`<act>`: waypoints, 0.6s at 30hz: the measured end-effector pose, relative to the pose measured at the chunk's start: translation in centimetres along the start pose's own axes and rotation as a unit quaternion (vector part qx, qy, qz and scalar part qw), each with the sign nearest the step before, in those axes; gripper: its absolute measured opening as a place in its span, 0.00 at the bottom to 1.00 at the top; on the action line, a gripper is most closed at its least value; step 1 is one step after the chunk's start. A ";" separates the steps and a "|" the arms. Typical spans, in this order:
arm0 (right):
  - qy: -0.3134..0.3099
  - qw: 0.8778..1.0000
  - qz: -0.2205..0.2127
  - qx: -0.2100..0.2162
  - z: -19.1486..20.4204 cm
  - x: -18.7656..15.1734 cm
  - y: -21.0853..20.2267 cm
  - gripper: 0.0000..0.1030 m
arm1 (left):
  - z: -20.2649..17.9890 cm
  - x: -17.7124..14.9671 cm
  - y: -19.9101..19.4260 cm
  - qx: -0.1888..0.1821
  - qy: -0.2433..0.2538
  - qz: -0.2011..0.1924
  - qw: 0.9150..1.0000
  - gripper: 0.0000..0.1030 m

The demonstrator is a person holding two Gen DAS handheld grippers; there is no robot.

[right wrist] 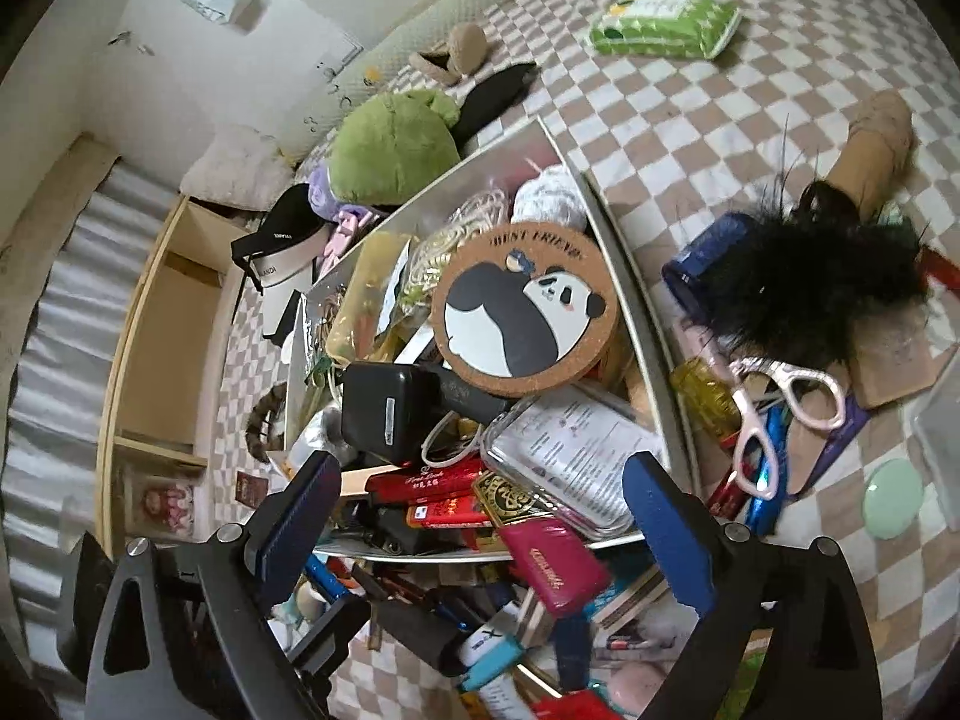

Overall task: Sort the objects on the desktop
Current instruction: 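Lower the pink-and-gold tube into the box and open the right tool, then carry the blue tube over the box and lower it with the left tool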

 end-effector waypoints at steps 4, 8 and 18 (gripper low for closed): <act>-0.005 1.000 0.010 0.007 -0.1 -0.1 0.1 0.92 | -0.4 0.2 0.5 0.001 0.001 0.003 1.000 0.81; -0.020 0.999 0.040 0.023 0.6 -0.8 -0.1 0.92 | -0.8 0.2 1.1 0.003 0.009 0.008 1.000 0.81; -0.029 0.985 0.129 0.111 4.0 -4.1 0.6 0.92 | -0.2 -0.2 1.4 0.003 0.013 0.012 1.000 0.81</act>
Point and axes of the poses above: each gripper's, at about its wrist camera, not at the fingertips, and y roughly the way its jaws point, z to its left, x to its top, the point moved 8 cm from there along y, roughly the way its jaws point, and after that the axes turned 1 degree about -x, right-handed, at the moved point
